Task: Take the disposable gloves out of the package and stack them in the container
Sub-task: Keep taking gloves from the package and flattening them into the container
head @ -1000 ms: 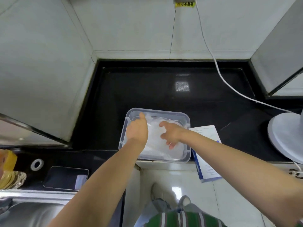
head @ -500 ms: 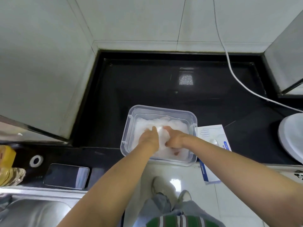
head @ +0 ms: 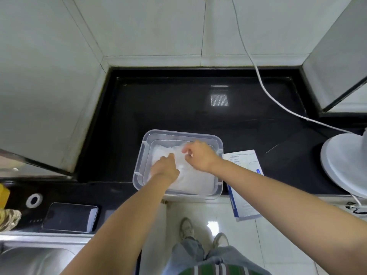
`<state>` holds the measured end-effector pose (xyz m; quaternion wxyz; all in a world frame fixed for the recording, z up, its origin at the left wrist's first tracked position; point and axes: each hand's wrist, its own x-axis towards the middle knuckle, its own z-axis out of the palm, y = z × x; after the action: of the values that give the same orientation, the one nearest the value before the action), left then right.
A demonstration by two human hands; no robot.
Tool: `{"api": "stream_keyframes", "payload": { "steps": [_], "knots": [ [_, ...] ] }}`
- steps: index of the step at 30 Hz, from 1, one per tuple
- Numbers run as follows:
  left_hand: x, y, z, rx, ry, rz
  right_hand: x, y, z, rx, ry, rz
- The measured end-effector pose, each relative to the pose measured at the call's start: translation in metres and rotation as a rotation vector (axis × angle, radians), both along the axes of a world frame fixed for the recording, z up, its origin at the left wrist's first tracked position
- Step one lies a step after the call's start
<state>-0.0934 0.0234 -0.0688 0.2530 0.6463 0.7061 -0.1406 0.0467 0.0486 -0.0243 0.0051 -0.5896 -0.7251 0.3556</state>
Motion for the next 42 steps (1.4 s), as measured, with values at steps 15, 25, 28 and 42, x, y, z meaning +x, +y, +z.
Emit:
{"api": "stream_keyframes", "payload": {
  "steps": [15,25,28,42],
  "knots": [
    [0.136,-0.030,0.066,0.521,-0.460,0.073,0.154,-0.047,-0.018,0.149,-0.063,-0.338],
    [0.182,-0.063,0.024,-0.016,-0.387,-0.012,0.170,-0.079,-0.048,-0.038,-0.258,-0.117],
    [0.175,-0.070,0.012,-0.056,-0.359,-0.010,0.169,-0.085,-0.051,0.040,-0.245,-0.134],
    [0.174,-0.064,0.003,-0.022,-0.295,-0.081,0.168,-0.072,-0.021,0.075,0.581,-0.653]
  ]
}}
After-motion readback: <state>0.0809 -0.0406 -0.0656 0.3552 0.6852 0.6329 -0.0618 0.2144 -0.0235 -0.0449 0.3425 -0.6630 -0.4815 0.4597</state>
